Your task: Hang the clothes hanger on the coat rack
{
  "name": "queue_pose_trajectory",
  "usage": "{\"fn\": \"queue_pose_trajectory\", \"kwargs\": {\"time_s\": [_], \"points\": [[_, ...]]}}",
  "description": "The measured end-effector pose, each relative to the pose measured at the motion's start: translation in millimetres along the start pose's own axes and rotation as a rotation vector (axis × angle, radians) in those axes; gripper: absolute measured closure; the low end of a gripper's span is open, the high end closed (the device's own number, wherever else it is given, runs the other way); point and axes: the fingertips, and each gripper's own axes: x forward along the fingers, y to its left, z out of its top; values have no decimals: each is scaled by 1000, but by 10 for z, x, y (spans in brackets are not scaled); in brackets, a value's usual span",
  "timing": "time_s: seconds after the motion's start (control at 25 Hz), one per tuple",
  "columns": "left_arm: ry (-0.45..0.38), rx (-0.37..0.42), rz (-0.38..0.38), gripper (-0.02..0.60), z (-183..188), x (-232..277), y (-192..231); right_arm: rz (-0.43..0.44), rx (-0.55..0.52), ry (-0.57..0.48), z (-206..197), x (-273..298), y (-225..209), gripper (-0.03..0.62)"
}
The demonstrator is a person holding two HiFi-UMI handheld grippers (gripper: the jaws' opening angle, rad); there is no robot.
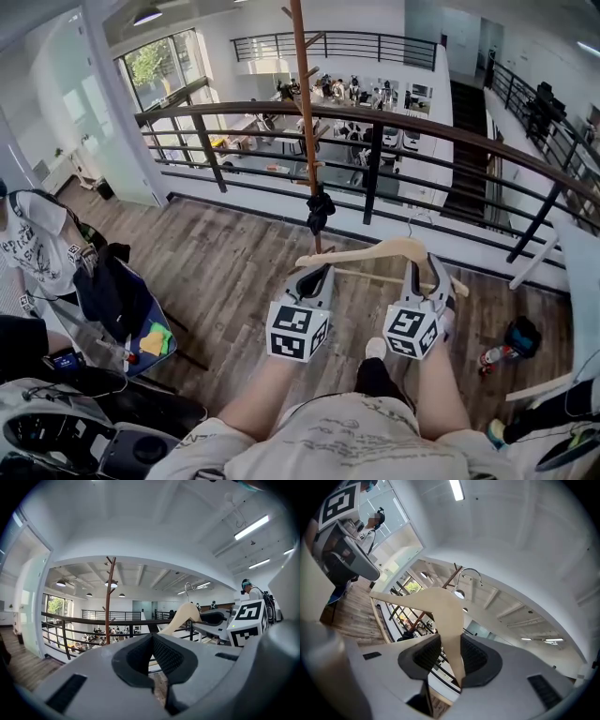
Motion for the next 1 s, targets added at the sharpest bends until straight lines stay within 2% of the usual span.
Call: {"fn": "queue_pose_trajectory", "kwargs": {"time_s": [0.48, 1.0], "points": [[-14, -1, 28, 577, -15, 112, 182, 12, -35, -20, -10, 282, 87, 465], [-4, -2, 44, 577, -151, 818, 332, 23, -25, -32, -314, 997, 18, 465]]}}
